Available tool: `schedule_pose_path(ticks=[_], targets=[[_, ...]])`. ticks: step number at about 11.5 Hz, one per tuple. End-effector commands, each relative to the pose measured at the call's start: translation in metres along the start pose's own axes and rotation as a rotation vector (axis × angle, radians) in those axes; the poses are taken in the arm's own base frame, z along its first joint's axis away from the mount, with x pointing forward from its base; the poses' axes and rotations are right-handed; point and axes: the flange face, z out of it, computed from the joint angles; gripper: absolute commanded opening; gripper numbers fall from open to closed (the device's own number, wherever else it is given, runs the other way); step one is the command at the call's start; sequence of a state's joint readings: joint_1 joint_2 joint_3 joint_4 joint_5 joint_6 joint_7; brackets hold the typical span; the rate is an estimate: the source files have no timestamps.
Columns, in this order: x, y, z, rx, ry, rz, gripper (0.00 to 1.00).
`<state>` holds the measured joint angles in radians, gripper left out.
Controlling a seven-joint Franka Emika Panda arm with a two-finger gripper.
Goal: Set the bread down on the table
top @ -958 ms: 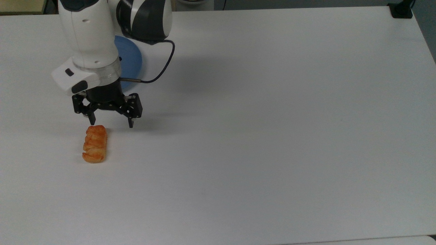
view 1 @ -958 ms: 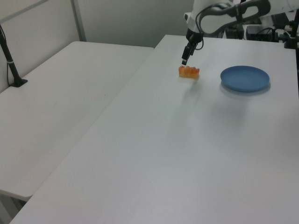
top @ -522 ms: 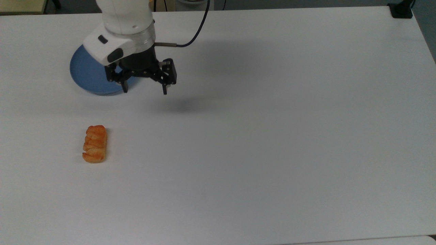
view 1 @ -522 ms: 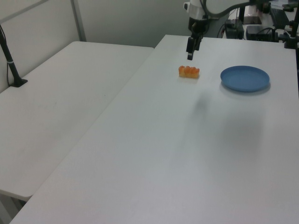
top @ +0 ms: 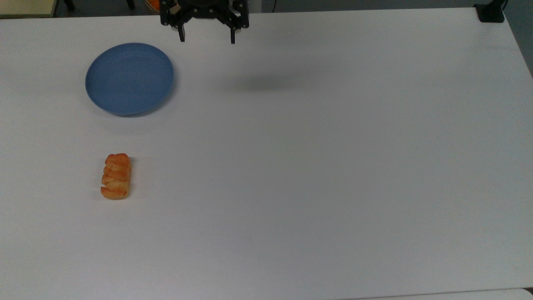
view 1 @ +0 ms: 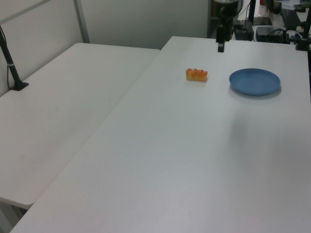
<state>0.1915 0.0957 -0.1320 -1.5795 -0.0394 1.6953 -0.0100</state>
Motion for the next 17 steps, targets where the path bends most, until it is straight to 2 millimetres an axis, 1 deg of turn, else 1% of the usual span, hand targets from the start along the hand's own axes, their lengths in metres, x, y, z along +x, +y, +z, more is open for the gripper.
schedule_pose_path(ticks=[1,3,4,5,6,7,8,9,11,13,15,17], targets=[[-0.058,0.010,-0.018,0.027,0.001,0.018,1.00],[-0.069,0.014,-0.026,0.034,-0.006,0.032,1.00],[-0.074,0.024,-0.029,0.037,-0.015,0.052,1.00],[-0.073,0.020,-0.029,0.038,-0.024,0.042,1.00],[-0.071,0.024,-0.028,0.038,-0.021,0.049,1.00],[-0.064,0.026,-0.035,0.040,-0.005,0.048,1.00],[-0.053,0.024,-0.029,0.035,-0.018,0.050,1.00],[-0.047,0.024,-0.031,0.033,-0.008,0.053,1.00],[-0.035,0.024,-0.024,0.028,-0.012,0.052,1.00],[-0.023,0.021,-0.025,0.030,-0.003,0.065,1.00],[-0.022,0.031,-0.027,0.094,0.005,0.096,1.00],[-0.022,0.027,-0.028,0.082,0.005,0.084,1.00]])
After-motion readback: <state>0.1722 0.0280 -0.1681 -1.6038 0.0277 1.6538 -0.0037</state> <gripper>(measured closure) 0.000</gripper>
